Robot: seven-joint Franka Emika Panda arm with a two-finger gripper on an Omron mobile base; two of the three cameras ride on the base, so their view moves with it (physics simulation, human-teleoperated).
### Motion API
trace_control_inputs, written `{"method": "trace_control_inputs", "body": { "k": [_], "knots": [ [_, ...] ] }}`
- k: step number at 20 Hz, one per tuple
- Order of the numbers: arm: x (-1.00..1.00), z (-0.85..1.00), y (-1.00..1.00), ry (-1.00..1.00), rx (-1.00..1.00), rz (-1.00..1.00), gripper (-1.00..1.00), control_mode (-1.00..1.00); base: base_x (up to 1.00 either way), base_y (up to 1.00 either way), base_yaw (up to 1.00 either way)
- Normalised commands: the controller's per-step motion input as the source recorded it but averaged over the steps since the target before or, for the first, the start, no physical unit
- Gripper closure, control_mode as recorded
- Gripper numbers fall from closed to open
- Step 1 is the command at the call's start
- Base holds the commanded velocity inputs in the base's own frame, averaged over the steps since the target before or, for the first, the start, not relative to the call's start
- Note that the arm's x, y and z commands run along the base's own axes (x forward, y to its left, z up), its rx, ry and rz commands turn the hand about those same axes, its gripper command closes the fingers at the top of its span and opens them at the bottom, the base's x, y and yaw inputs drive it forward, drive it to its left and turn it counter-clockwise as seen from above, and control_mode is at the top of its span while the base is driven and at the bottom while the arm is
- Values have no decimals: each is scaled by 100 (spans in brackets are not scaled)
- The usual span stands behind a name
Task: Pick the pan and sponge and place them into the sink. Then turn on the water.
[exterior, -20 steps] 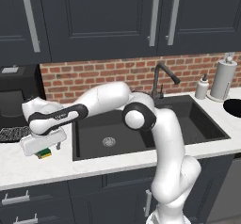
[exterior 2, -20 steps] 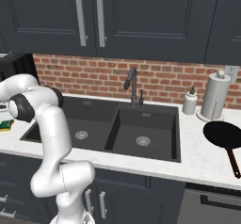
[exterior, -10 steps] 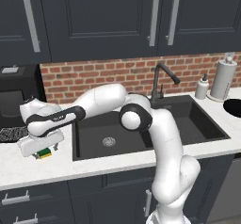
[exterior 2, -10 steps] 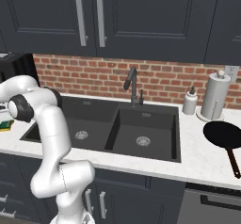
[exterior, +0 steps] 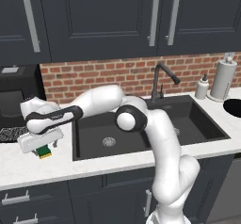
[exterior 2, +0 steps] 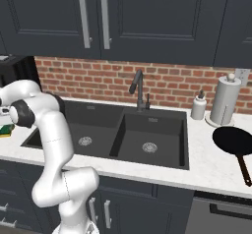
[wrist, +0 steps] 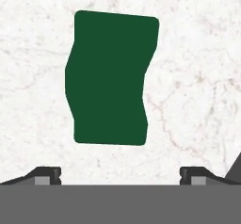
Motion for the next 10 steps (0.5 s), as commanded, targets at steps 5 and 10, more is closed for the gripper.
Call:
{"method": "trace_control_inputs", "body": {
  "k": [5, 10],
  "knots": [
    [10, -16, 11, 0, 0, 0, -100, -100, 0, 0, 0],
    [6, -17, 14, 0, 0, 0, -100, -100, 0, 0, 0]
  ]
}}
